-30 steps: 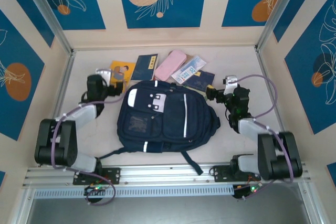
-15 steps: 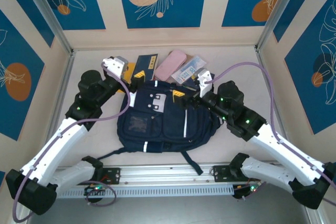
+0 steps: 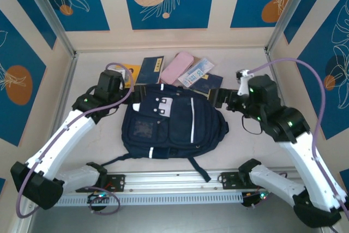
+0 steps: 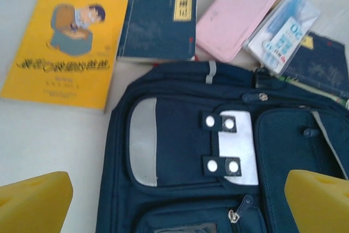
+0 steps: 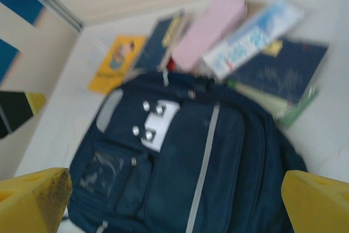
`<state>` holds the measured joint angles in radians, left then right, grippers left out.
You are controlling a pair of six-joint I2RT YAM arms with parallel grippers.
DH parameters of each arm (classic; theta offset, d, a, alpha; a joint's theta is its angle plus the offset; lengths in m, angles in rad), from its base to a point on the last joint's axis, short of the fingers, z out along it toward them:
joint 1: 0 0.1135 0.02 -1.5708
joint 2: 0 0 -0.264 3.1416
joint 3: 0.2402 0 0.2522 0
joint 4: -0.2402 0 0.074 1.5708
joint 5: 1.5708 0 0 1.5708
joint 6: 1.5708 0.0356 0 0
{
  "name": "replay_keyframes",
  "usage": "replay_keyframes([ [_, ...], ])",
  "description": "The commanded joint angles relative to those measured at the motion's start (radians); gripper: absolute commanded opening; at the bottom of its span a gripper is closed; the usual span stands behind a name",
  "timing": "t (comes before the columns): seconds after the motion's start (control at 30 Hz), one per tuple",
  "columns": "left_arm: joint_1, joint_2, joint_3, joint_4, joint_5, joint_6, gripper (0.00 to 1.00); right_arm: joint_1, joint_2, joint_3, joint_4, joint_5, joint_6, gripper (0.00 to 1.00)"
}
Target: Pack books, pencil case, and school supplies into a backpack
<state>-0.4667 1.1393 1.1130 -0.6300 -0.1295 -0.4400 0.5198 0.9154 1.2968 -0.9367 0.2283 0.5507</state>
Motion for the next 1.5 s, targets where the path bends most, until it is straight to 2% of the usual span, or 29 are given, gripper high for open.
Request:
replay_keyframes([
  [0.0, 0.005, 0.033, -0.019, 0.001, 0.064, -0.095, 1.00, -0.013, 0.161, -0.001, -0.223, -0.107, 0.094, 0.99],
  [0.07, 0.004, 0.077, -0.023, 0.008, 0.116, -0.106, 1.00, -0.021, 0.208, -0.051, -0.220, -0.099, 0.171, 0.99],
  [0.17, -0.031, 0.151, -0.023, 0.011, 0.202, -0.117, 1.00, -0.068, 0.244, -0.138, -0.154, -0.218, 0.149, 1.00],
  [0.3, -0.094, 0.203, -0.014, -0.037, 0.227, -0.123, 1.00, -0.212, 0.267, -0.268, -0.018, -0.347, 0.170, 0.89],
  [0.47, -0.141, 0.169, -0.082, -0.091, 0.264, -0.162, 0.95, -0.367, 0.383, -0.348, 0.077, -0.332, 0.169, 0.84],
  [0.6, -0.153, 0.121, -0.147, -0.176, 0.259, -0.190, 0.90, -0.412, 0.513, -0.328, 0.145, -0.360, 0.126, 0.84],
  [0.7, -0.152, 0.062, -0.199, -0.209, 0.234, -0.221, 0.85, -0.400, 0.632, -0.283, 0.151, -0.366, 0.087, 0.83],
  [0.77, -0.153, 0.038, -0.230, -0.212, 0.242, -0.238, 0.83, -0.391, 0.694, -0.277, 0.159, -0.364, 0.069, 0.78],
  [0.8, -0.153, 0.033, -0.251, -0.209, 0.250, -0.249, 0.82, -0.392, 0.719, -0.280, 0.162, -0.368, 0.069, 0.72],
  [0.87, -0.153, 0.043, -0.288, -0.196, 0.254, -0.267, 0.81, -0.398, 0.746, -0.301, 0.182, -0.404, 0.071, 0.53],
  [0.97, -0.153, 0.091, -0.315, -0.182, 0.231, -0.284, 0.82, -0.393, 0.719, -0.335, 0.205, -0.445, 0.074, 0.32],
  [1.03, -0.153, 0.124, -0.312, -0.178, 0.206, -0.296, 0.83, -0.385, 0.670, -0.348, 0.198, -0.468, 0.075, 0.12],
  [1.1, -0.153, 0.139, -0.300, -0.180, 0.185, -0.298, 0.85, -0.376, 0.609, -0.349, 0.177, -0.492, 0.077, 0.00],
  [1.3, -0.150, 0.117, -0.271, -0.248, 0.089, -0.324, 0.88, -0.276, 0.406, -0.270, 0.110, -0.584, 0.074, 0.00],
  [1.47, -0.148, 0.084, -0.318, -0.217, 0.077, -0.367, 0.88, -0.206, 0.314, -0.126, 0.095, -0.628, 0.128, 0.00],
])
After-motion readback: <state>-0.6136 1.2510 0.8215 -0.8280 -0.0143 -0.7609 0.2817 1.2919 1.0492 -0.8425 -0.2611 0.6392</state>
